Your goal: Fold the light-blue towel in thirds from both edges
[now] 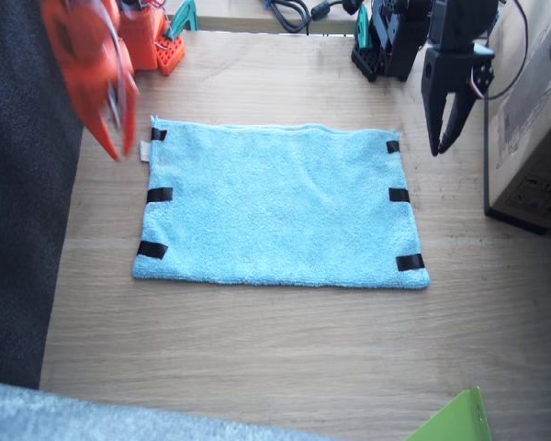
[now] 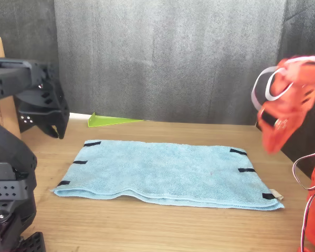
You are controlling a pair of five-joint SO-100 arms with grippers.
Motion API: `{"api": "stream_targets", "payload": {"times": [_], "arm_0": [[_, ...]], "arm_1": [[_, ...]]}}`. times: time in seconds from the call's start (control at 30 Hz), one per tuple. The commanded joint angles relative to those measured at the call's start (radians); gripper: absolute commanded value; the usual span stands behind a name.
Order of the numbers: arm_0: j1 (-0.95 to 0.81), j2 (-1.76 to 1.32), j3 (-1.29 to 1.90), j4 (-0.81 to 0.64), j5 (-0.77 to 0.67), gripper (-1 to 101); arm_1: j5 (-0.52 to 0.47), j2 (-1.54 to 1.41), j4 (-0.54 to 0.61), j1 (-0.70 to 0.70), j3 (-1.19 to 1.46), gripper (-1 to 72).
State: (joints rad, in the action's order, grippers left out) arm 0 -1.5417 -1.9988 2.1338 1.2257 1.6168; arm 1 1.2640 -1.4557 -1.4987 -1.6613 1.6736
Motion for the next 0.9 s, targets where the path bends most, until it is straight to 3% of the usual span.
{"api": "stream_targets", "payload": {"times": [0.0,0.43,0.6,0.73,0.87], "arm_0": [[0.003,0.005,-0.028,0.025,0.025,17],[0.123,0.106,-0.060,0.074,0.020,20],[0.114,0.166,-0.106,0.074,0.029,11],[0.123,0.187,-0.110,0.077,0.021,23],[0.133,0.236,-0.114,0.072,0.021,25]], "arm_1": [[0.020,-0.014,0.000,-0.034,-0.032,17.0],[0.043,-0.018,-0.032,-0.067,-0.023,20.1],[0.046,-0.025,-0.044,-0.075,-0.023,20.1],[0.044,-0.032,-0.054,-0.075,-0.023,20.5],[0.040,-0.032,-0.060,-0.075,-0.025,21.0]]}}
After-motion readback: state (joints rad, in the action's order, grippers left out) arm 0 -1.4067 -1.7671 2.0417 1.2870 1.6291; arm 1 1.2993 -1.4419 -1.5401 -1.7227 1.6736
